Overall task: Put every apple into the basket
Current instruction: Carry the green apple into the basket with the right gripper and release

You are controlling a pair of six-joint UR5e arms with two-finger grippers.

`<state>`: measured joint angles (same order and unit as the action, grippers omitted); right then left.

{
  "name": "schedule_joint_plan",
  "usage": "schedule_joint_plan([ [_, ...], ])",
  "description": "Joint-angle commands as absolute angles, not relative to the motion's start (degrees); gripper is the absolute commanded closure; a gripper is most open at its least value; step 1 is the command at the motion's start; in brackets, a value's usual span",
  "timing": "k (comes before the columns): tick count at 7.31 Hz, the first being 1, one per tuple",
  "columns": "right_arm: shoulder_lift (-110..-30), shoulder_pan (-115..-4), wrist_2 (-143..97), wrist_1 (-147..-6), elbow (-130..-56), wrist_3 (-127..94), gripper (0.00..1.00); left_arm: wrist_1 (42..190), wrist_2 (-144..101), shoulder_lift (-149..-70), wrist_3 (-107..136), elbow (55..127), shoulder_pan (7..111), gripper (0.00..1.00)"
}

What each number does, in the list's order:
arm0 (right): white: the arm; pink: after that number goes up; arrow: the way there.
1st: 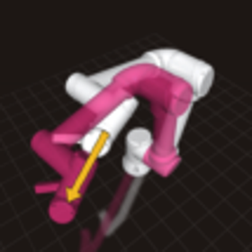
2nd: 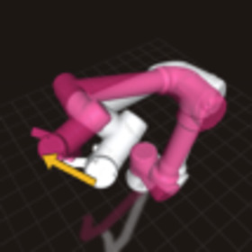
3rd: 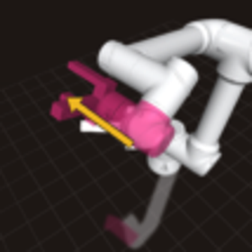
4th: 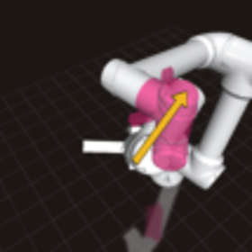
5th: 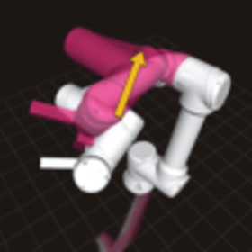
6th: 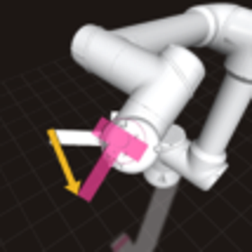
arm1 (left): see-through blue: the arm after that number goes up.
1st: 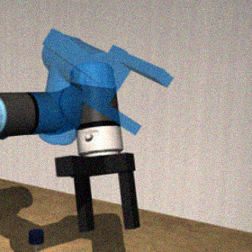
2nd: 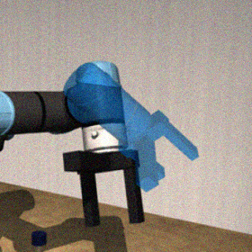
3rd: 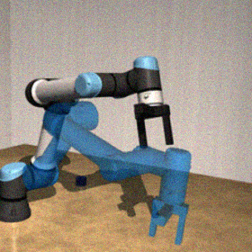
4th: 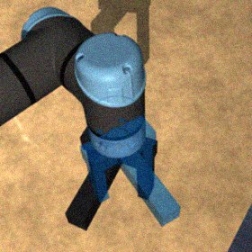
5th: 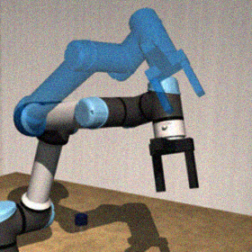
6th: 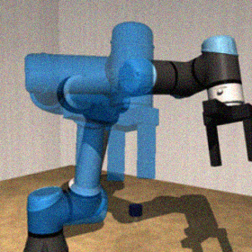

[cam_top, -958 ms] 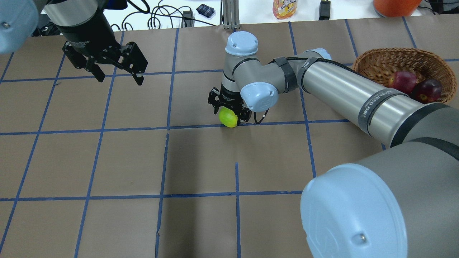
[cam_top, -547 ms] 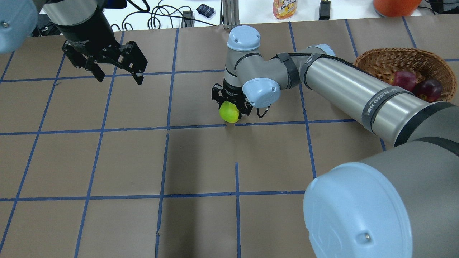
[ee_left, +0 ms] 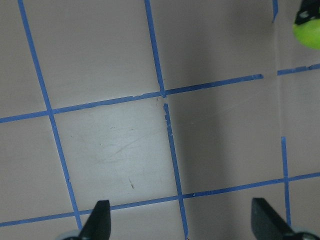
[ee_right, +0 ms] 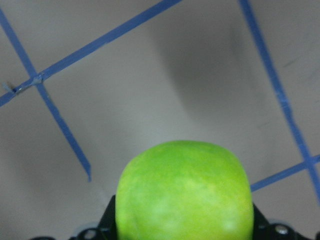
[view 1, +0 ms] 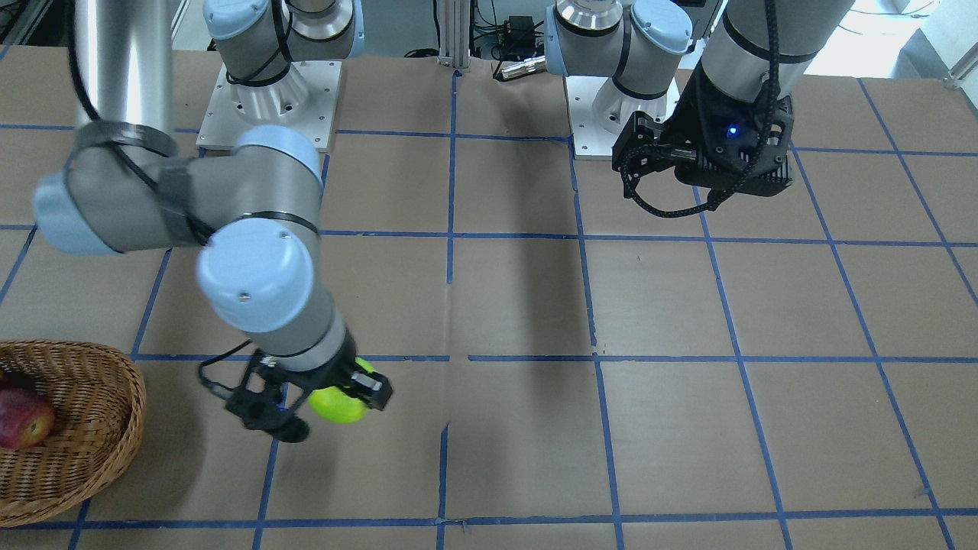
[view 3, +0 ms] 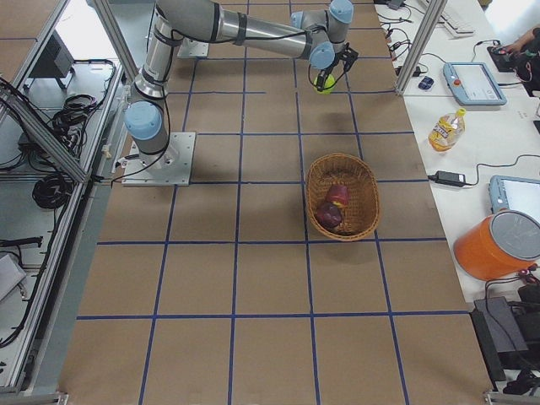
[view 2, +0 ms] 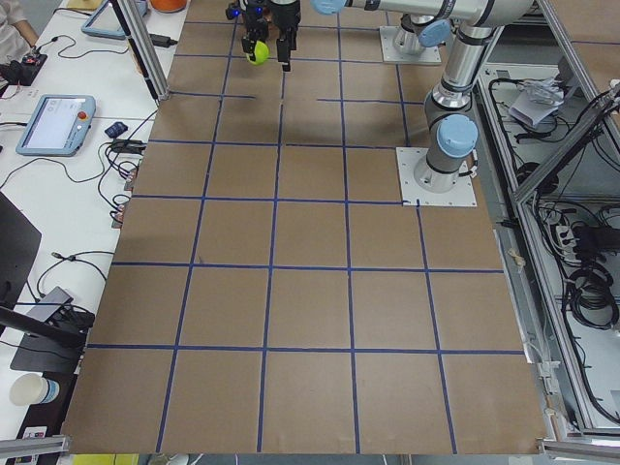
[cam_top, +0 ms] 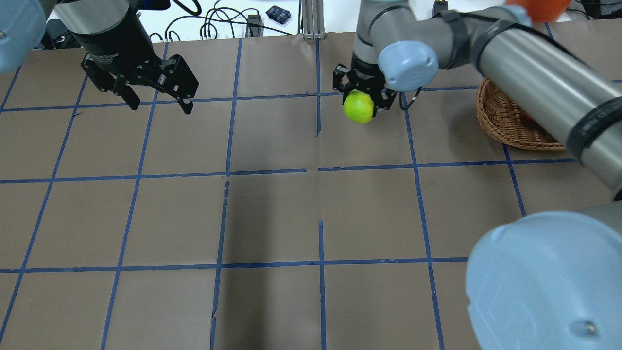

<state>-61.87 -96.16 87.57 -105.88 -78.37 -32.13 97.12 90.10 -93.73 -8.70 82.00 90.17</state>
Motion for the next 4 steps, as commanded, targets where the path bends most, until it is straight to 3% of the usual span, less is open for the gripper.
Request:
schedule_joint_plan([
  [1, -65.04, -84.08, 94.54, -99.07, -77.96, -14.40, 1.00, 97.21, 90.09, -93.60, -8.70, 82.00, 90.18, 0.00],
  [4, -63.29, -70.70, 94.92, -100.28, -79.79, 4.52, 1.00, 97.12, 90.09, -93.60, -8.61, 81.92, 90.35, 0.00],
])
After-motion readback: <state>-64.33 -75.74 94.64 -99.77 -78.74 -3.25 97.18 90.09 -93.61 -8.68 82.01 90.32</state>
